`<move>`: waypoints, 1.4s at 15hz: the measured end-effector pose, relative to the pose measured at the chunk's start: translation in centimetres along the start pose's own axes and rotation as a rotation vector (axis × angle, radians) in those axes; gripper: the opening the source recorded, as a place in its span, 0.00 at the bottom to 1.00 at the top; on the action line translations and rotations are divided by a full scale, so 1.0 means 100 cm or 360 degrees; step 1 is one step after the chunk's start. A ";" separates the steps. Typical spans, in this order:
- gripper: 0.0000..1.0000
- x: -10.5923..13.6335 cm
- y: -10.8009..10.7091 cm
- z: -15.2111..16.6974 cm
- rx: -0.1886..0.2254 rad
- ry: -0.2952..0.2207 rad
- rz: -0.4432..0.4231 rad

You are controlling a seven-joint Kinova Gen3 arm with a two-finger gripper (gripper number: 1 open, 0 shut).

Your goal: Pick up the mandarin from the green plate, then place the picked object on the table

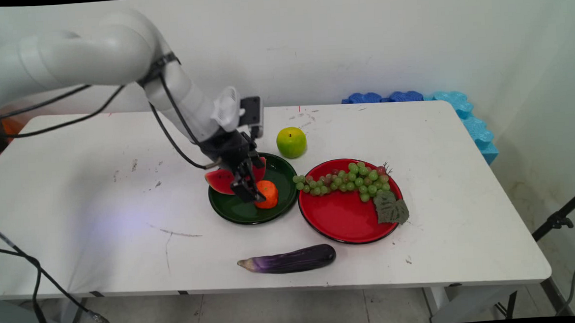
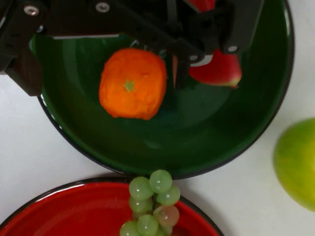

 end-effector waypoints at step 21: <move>0.00 0.025 -0.008 0.046 -0.0034 -0.0032 0.0096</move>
